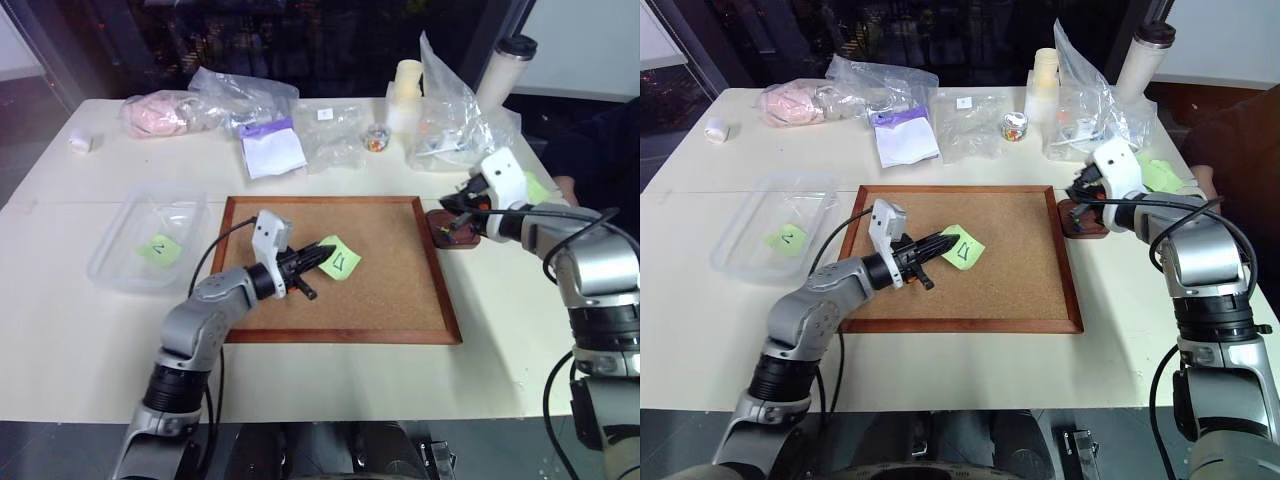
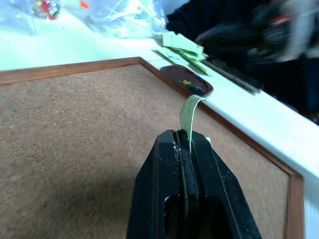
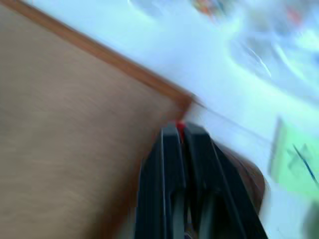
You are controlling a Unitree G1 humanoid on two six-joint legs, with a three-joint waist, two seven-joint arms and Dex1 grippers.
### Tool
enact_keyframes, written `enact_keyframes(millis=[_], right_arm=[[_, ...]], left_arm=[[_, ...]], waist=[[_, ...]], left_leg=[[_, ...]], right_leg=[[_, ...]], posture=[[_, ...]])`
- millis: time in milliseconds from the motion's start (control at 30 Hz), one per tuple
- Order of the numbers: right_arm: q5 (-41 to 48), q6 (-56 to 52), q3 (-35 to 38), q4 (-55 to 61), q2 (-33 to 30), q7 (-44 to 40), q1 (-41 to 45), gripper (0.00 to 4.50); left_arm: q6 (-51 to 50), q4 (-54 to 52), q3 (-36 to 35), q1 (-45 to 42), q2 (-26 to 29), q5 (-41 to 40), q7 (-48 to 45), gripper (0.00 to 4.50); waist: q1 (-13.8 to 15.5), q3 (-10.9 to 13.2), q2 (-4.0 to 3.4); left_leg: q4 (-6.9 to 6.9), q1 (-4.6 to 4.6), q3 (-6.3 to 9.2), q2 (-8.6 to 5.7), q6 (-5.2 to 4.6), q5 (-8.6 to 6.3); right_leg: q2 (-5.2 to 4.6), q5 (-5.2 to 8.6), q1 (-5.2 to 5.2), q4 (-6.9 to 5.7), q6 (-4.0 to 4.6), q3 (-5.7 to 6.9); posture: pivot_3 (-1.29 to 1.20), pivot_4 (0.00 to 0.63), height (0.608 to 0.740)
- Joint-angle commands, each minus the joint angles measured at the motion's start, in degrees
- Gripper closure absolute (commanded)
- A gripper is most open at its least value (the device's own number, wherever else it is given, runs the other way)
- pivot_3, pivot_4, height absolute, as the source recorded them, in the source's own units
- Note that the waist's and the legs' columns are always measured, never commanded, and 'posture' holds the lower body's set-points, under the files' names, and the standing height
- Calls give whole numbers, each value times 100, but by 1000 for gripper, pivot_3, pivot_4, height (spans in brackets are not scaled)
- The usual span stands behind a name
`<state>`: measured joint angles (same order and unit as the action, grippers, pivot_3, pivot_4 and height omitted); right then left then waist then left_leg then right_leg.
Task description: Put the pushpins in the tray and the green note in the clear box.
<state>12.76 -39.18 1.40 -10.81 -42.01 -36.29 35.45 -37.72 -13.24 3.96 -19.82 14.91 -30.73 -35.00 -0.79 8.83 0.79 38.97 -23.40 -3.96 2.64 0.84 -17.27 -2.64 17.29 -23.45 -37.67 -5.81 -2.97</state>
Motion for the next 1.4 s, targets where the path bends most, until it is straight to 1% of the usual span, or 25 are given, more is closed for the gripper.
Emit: enact_keyframes(millis=[33, 133, 200, 300, 400, 433, 467, 500, 567, 700, 833, 967, 1133, 1267, 1333, 1400], right_arm=[[-200, 700, 92, -1010, 154, 40, 318, 4500], [-275, 1008, 123, -1626, 237, 32, 395, 4500], [-313, 1157, 104, -1824, 270, -12, 408, 4500], [-293, 1204, 112, -1896, 307, -87, 410, 3573], [-290, 1141, 116, -1720, 299, -102, 356, 2006], [-289, 1107, 121, -1646, 286, -109, 342, 1585], [-276, 1058, 132, -1540, 267, -122, 328, 1001], [-242, 999, 159, -1403, 249, -138, 311, 533], [-181, 861, 208, -1126, 213, -172, 267, 533], [-45, 423, 281, -204, 69, -313, 42, 533], [304, -175, 306, 728, 49, -558, -72, 533], [818, -587, 132, 1753, 92, -1036, -252, 533], [1446, -843, -203, 2889, 203, -1518, -456, 533], [1676, -974, -426, 3317, 241, -1631, -479, 533], [1692, -884, -675, 3572, 234, -1747, -488, 533], [1668, -821, -809, 3668, 216, -1794, -489, 533]], left_arm=[[-145, -694, -182, 27, 291, -280, -145, 4442], [-214, -948, -285, 94, 596, -370, -230, 4442], [-266, -1036, -378, 114, 777, -442, -266, 4442], [-296, -1036, -500, 114, 936, -500, -254, 4500], [-264, -993, -581, 112, 1049, -487, -254, 4500], [-253, -969, -605, 95, 1067, -478, -238, 4500], [-246, -948, -628, 73, 1080, -474, -232, 4500], [-235, -931, -650, 49, 1100, -472, -236, 4500], [-222, -906, -690, 8, 1140, -480, -246, 4500], [-200, -846, -848, -118, 1222, -514, -221, 4500], [-179, -755, -1069, -262, 1323, -484, -118, 4500], [-156, -622, -1490, -373, 1662, -449, -73, 4500], [-170, -346, -2275, -352, 2389, -442, -95, 4500], [-71, -65, -2618, -188, 2779, -360, -172, 4500], [-8, 332, -2943, -78, 2944, -323, -180, 4500], [91, 576, -3077, 3, 3039, -261, -195, 4500]], waist=[[-27, 1, -2], [-26, 2, -4], [-26, 3, -5], [-8, 3, -5], [-3, 3, -5], [-4, 3, -5], [-5, 3, -5], [-8, 3, -6], [-10, 3, -6], [-7, 4, -6], [-12, 4, -7], [-14, 4, -6], [-18, 9, -2], [-7, 10, 0], [7, 11, 1], [-1, 14, 5]], left_leg=[[0, 1, -2, 2, 0, 0], [-1, 3, -9, 4, 2, 1], [-1, 3, -11, 5, 5, 3], [1, 3, -15, 5, 4, 2], [1, 3, -23, 4, 4, 2], [1, 3, -23, 4, 5, 2], [1, 3, -23, 5, 5, 3], [1, 3, -23, 5, 5, 3], [1, 3, -23, 6, 5, 2], [0, 2, -22, 6, 4, 2], [1, 3, -17, 7, 4, 2], [0, 3, -3, 7, 2, 1], [-1, 2, 1, 9, 2, 1], [-1, 2, 4, 11, 2, 1], [0, 1, 4, 10, 2, 1], [0, 1, 3, 10, 2, 1]], right_leg=[[2, -1, -1, 0, -1, -2], [4, -1, -1, -3, -1, -3], [4, -1, -1, -3, -1, -3], [1, -1, 1, -3, -2, -3], [-2, -2, 1, -2, -3, -4], [-2, -2, 1, -2, -3, -4], [-2, -2, 1, -2, -3, -4], [-1, -2, 1, -2, -3, -4], [-1, -2, 1, -2, -3, -4], [0, -2, 0, -3, -3, -3], [-1, -2, 0, -3, -3, -4], [2, -2, -1, -3, -4, -2], [2, -2, -1, -3, -4, -1], [-3, -2, -1, -3, -3, 2], [-9, -2, -1, -3, -3, 3], [-8, -1, -2, -3, -2, 3]], posture=[[0, 150, 740], [0, 150, 740], [0, 150, 740], [0, 150, 740], [0, 150, 740], [0, 150, 740], [0, 150, 740], [0, 150, 740], [0, 150, 740], [0, 150, 740], [0, 150, 740], [0, 150, 740], [0, 150, 740], [0, 150, 740], [0, 150, 740], [0, 150, 740]])
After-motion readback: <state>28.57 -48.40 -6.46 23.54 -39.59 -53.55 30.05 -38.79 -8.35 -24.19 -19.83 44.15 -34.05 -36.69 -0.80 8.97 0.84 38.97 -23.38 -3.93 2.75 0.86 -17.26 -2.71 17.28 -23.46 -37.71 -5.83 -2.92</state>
